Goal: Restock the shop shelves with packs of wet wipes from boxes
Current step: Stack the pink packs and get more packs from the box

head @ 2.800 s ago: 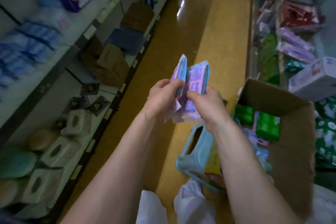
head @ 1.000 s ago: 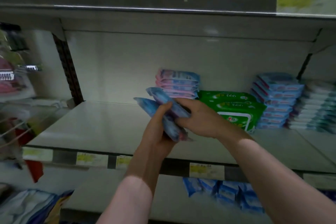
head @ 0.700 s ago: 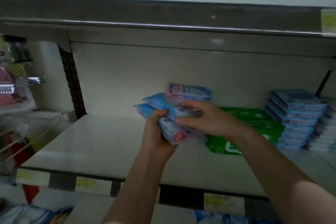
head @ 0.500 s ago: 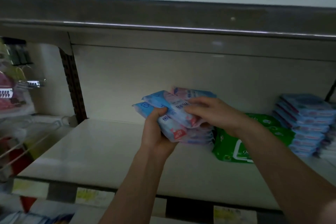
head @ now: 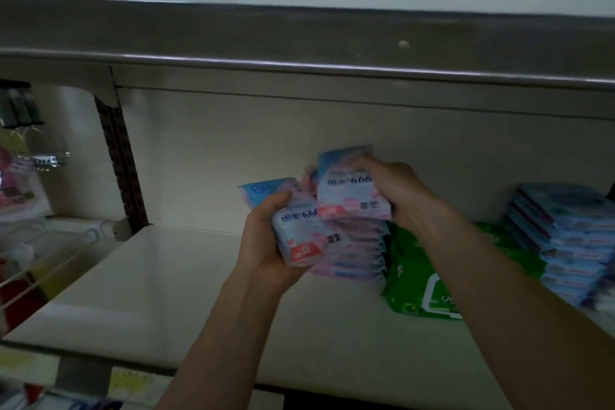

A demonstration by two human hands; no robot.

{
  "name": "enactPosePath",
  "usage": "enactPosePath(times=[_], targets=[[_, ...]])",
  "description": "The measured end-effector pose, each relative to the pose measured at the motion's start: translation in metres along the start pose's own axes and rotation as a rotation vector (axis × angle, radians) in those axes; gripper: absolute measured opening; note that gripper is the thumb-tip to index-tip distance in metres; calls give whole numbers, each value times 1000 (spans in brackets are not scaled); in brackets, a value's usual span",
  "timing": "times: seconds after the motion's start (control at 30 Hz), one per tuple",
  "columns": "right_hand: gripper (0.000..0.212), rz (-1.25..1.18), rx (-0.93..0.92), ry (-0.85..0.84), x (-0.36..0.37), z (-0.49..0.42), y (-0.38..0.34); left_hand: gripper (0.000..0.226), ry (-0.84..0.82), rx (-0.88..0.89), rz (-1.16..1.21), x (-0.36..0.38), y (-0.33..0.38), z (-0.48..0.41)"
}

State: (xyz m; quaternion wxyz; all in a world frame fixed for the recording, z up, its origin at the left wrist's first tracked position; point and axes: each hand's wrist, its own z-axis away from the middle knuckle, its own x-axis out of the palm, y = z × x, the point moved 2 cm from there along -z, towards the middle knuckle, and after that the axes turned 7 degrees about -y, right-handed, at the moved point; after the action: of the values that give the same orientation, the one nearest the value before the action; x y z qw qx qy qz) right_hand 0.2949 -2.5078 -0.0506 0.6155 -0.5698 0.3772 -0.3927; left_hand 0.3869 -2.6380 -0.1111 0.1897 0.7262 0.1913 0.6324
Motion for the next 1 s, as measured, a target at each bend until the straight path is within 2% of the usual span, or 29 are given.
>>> enactPosePath(times=[0.1,0.2,0.37,0.43,0.5,0.67,0.83,0.93,1.0], targets=[[19,-221,-35,86,-8,-12,7,34,-27,27,-18,-2,0,-1],[9,-323,-34,54,-8,-19,17,23,-21,36,-117,8,1,-2],[18,-364,26,-18,-10,-25,25,22,118,-12,-265,24,16,-26],[16,-290,40,-57,-13,-24,24,34,152,-42,-356,29,23,-37],[22,-194,36,-45,-17,-25,21,43,172,-75,-429,36,32,-43],[35,13,40,35,-35,-26,18,21,288,-126,-615,45,54,-56],[40,252,76,79,-44,-29,23,12,364,-175,-726,45,52,-66],[47,481,46,101,-48,-30,24,15,357,-188,-721,40,49,-70],[56,719,38,125,-51,-30,25,16,347,-199,-722,37,48,-72]])
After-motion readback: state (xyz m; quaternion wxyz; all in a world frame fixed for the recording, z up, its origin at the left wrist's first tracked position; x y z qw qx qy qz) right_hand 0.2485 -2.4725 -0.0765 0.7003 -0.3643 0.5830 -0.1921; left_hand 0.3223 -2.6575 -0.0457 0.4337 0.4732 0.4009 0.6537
